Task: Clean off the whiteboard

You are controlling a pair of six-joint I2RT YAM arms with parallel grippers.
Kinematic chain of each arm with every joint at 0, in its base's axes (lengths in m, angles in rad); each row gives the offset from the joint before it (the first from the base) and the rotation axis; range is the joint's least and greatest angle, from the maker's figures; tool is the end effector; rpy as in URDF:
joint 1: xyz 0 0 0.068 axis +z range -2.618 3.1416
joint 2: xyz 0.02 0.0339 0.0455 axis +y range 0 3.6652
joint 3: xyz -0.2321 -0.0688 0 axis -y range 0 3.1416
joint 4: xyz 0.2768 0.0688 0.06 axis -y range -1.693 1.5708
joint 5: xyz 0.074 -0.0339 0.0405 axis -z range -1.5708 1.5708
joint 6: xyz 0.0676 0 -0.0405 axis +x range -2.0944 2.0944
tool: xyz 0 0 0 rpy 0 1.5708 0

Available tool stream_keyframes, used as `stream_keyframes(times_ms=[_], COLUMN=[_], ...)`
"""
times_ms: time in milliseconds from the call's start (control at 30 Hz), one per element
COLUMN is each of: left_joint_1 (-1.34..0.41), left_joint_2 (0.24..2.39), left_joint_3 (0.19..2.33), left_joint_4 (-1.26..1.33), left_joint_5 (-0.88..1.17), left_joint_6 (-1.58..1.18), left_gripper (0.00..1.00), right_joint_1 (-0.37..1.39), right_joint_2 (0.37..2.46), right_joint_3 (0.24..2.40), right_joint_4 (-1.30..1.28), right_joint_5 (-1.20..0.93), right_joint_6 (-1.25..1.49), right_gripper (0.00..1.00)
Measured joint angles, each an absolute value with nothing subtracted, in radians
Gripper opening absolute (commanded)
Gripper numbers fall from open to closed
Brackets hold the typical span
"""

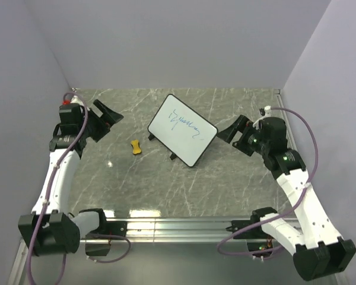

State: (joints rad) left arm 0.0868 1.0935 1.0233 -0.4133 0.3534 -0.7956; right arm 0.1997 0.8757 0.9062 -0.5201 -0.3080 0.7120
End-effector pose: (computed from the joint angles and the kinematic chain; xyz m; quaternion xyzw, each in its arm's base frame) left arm 0.3162 0.0040 0.2962 -0.2776 0.8007 -0.3178 0.4254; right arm 0.2590 0.0733 0.2951 0.1383 0.8396 0.3420 0.3987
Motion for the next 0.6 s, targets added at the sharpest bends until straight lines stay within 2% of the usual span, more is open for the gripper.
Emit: stream_keyframes(times_ms=[367, 500, 600], left_joint_1=[-0.104, -0.176, -0.118], left_joint_2=[1.382, 1.311, 1.173], left_joint_3=[1.029, 1.015, 0.902], left_joint_4=[-0.500, -0.462, -0.360], left_joint_5=[0.175, 0.087, 0.106], left_joint_6=[-0.651, -0.653, -0.722], left_gripper=[0.99, 0.99, 0.92], right_joint_1=[0.196, 0.194, 0.183], right_joint_2=[1.093, 1.104, 1.109], right_joint_3=[1.147, 1.152, 1.144], right_joint_4=[-0.593, -0.608, -0.603], right_joint_5=[-0.334, -0.321, -0.307], right_joint_6=[0.602, 0.577, 0.575], right_gripper=[1.00, 1.00, 1.00])
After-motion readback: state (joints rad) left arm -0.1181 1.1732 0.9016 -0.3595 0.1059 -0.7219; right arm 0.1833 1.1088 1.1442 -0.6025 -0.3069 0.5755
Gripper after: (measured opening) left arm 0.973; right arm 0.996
